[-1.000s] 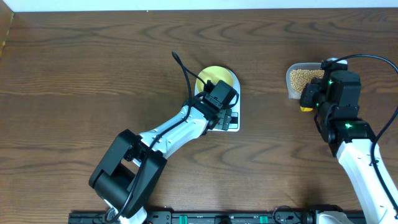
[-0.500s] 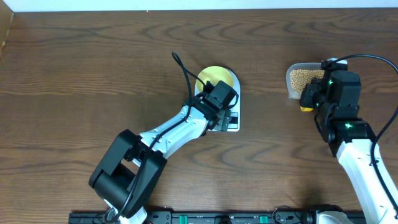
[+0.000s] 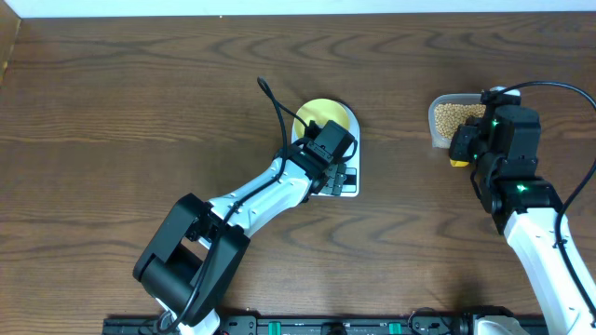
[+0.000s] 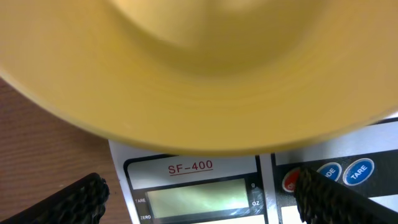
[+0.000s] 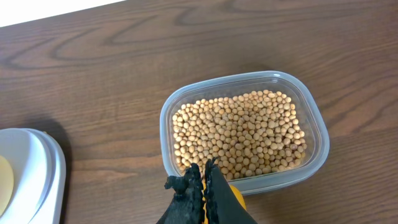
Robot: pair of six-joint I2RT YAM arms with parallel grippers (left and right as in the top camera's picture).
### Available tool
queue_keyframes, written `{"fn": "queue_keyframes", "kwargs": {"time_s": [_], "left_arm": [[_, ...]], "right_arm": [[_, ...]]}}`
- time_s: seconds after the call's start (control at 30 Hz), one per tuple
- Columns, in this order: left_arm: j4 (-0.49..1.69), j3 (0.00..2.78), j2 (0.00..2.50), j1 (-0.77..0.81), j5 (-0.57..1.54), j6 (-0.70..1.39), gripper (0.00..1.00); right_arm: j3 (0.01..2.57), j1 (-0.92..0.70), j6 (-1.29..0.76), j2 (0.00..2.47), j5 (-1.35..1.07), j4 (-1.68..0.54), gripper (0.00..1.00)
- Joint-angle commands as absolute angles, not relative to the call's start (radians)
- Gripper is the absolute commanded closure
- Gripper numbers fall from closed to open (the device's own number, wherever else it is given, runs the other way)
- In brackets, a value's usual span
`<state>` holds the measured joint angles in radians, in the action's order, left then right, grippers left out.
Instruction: Scoop item into bowl and weigh 50g on scale
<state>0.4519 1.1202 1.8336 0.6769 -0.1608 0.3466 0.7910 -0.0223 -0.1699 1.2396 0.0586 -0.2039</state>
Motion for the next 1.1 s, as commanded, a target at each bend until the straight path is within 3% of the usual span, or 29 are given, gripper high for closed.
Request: {"fn": "queue_keyframes", "kwargs": {"time_s": [0.0, 1.07], "left_arm": [[0.463, 1.116, 1.843, 0.677, -0.177, 0.361, 0.03], [0.45, 1.116, 1.863, 0.677, -0.177, 0.361, 0.02]], "right_arm": [[0.804, -0.014, -0.151, 1.244, 0.072, -0.201, 0.99], [0.804, -0.014, -0.152, 1.244, 0.072, -0.201, 0.99]]}}
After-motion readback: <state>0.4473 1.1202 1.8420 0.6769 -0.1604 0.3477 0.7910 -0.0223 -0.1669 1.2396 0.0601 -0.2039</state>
